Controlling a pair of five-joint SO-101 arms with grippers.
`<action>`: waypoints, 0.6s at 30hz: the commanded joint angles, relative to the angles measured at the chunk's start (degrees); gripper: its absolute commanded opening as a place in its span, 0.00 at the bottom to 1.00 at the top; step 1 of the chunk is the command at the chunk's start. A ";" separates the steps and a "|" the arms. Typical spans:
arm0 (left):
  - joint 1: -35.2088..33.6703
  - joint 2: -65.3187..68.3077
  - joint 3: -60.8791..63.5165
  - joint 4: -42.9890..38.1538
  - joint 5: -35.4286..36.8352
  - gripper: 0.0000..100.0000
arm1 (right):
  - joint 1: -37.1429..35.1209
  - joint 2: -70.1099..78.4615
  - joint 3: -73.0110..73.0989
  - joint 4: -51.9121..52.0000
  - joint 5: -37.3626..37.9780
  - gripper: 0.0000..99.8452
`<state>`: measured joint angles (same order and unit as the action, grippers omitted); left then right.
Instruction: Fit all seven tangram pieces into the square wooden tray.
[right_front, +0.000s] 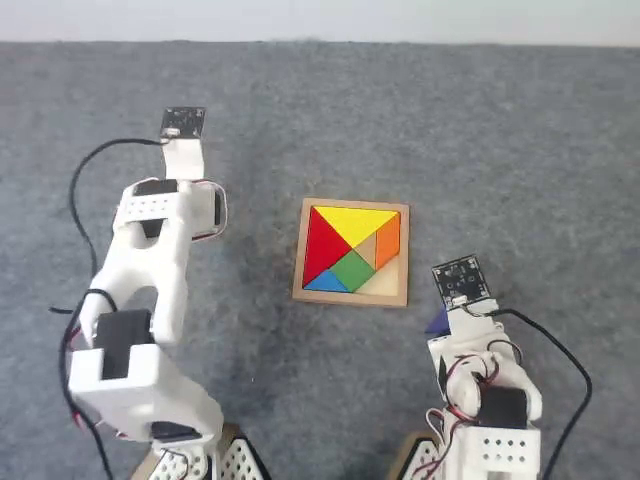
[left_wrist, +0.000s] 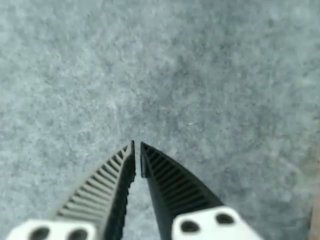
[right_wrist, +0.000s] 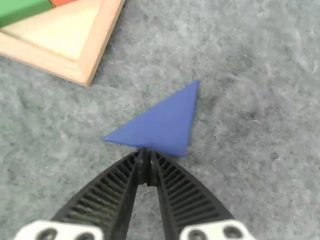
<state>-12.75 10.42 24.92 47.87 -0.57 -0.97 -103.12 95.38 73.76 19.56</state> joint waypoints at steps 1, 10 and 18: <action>-0.53 0.00 -2.59 -1.41 0.70 0.02 | -0.40 -0.92 0.70 -3.91 1.58 0.01; -1.67 0.00 -2.77 -1.14 0.79 0.02 | 14.20 -0.31 -13.63 -4.35 5.36 0.14; -1.76 0.09 -2.51 -1.14 0.88 0.02 | 8.22 30.81 -34.73 -6.20 -2.55 0.12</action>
<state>-13.98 10.86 24.84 47.87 -0.40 9.93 -88.26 73.14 69.27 22.64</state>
